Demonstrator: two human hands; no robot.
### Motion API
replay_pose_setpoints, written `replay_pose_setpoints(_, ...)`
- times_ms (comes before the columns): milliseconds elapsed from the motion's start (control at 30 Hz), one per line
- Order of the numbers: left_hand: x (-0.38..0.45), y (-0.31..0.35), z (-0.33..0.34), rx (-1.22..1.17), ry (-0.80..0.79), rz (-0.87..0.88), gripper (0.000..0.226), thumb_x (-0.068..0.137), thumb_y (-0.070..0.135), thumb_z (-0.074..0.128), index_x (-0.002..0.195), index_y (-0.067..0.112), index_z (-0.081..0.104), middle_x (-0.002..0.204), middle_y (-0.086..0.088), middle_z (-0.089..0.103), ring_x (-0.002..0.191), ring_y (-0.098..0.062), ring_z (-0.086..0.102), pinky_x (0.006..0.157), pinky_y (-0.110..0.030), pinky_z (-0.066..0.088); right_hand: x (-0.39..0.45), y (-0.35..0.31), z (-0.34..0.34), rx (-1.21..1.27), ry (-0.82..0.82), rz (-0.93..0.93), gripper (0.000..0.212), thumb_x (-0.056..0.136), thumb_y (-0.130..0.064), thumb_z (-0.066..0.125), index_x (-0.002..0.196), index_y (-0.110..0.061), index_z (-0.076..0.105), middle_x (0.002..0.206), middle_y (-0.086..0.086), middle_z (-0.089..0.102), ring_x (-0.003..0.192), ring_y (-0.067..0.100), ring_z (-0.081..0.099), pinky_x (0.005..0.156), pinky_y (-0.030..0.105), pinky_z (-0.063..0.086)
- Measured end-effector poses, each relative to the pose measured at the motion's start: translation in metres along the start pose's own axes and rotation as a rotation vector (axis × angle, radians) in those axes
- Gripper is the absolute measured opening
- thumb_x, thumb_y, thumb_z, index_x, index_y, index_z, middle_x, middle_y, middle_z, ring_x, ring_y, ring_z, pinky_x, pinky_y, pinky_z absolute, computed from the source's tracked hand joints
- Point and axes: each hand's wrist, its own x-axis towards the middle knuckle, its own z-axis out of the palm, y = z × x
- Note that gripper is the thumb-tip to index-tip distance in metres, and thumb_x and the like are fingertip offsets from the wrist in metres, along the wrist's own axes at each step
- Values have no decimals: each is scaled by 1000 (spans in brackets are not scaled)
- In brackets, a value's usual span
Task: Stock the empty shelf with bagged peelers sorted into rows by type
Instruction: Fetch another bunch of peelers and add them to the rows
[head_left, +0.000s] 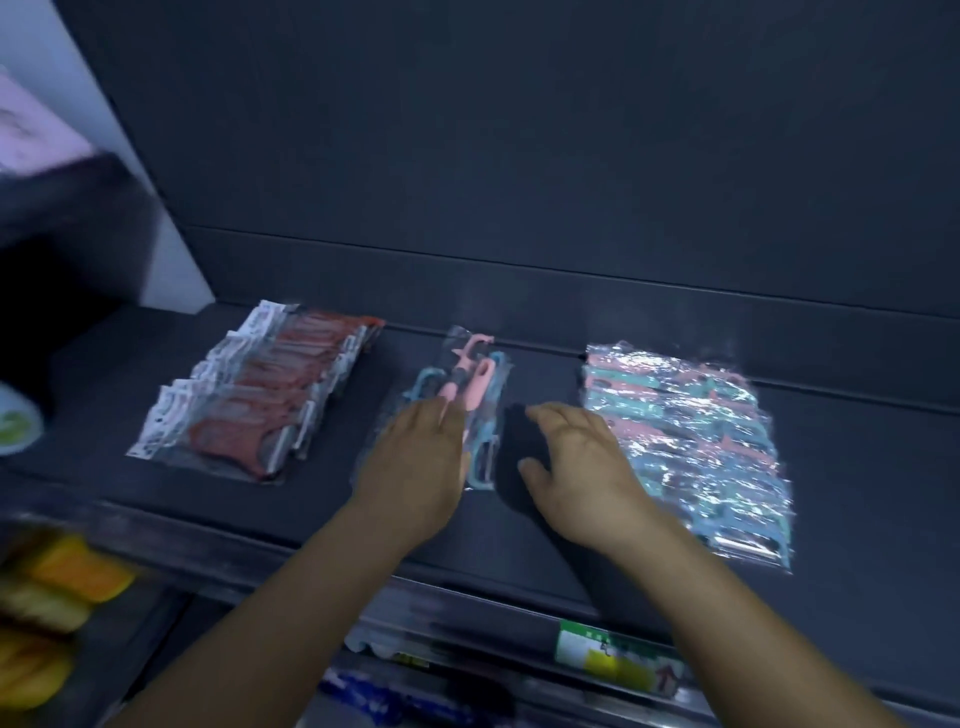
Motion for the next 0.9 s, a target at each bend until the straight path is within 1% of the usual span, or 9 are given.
replay_pose_setpoints(67,0,-21,1,1,-70,-105,54,96,31,41,146,14,27,145,-9,35,128,-29,37,107,-36,30,13,-14,9,7,-26,-27,50,92,-23,49,141,-17,39,144,2,42,133,23,32,107,21,20)
replay_pose_setpoints(167,2,-40,1,-8,-113,-129,39,95,30,42,130,15,44,134,-8,46,117,-30,47,96,-37,40,28,-27,19,25,-70,-7,51,92,-20,48,142,-20,39,144,3,42,132,26,34,106,23,26)
replay_pose_setpoints(233,3,-45,-1,-15,-161,-125,30,96,31,41,119,14,51,124,-8,52,111,-29,50,88,-38,43,37,-31,26,23,-111,23,50,92,-21,47,141,-22,41,145,3,41,132,27,35,107,27,28)
replay_pose_setpoints(333,6,-47,-5,-37,-134,-125,28,96,34,43,111,12,52,113,-8,55,104,-27,52,82,-37,43,45,-30,33,-10,-114,77,42,87,-21,49,128,-22,55,135,4,50,126,29,43,105,30,33)
replay_pose_setpoints(400,9,-49,-7,-74,-104,-138,27,94,35,49,107,12,53,109,-8,58,100,-27,54,80,-37,45,48,-28,34,-23,-91,140,40,82,-15,51,120,-20,59,128,6,55,120,29,47,101,28,37)
replay_pose_setpoints(500,12,-51,-8,-146,-102,-180,33,89,31,59,113,11,48,108,-9,58,97,-29,57,77,-38,48,53,-29,30,-22,-75,230,30,83,-18,56,113,-15,61,121,11,55,114,31,51,95,28,40)
replay_pose_setpoints(600,16,-51,-7,-186,-114,-236,40,87,21,61,120,11,40,105,-11,58,90,-29,59,67,-35,44,56,-32,30,5,-78,274,39,84,-32,64,117,-12,56,121,11,50,115,32,49,95,32,42)
replay_pose_setpoints(800,22,-59,-7,-234,-103,-293,49,86,17,61,125,6,33,102,-14,57,84,-30,60,60,-33,40,61,-33,31,0,-77,321,38,87,-15,57,124,-12,50,127,11,44,114,34,51,97,34,43)
replay_pose_setpoints(900,30,-63,-14,-277,-101,-325,42,85,17,61,118,7,36,101,-14,59,85,-30,60,61,-34,42,62,-33,29,20,-89,335,39,87,-14,58,125,-13,49,127,11,42,115,34,52,98,34,44)
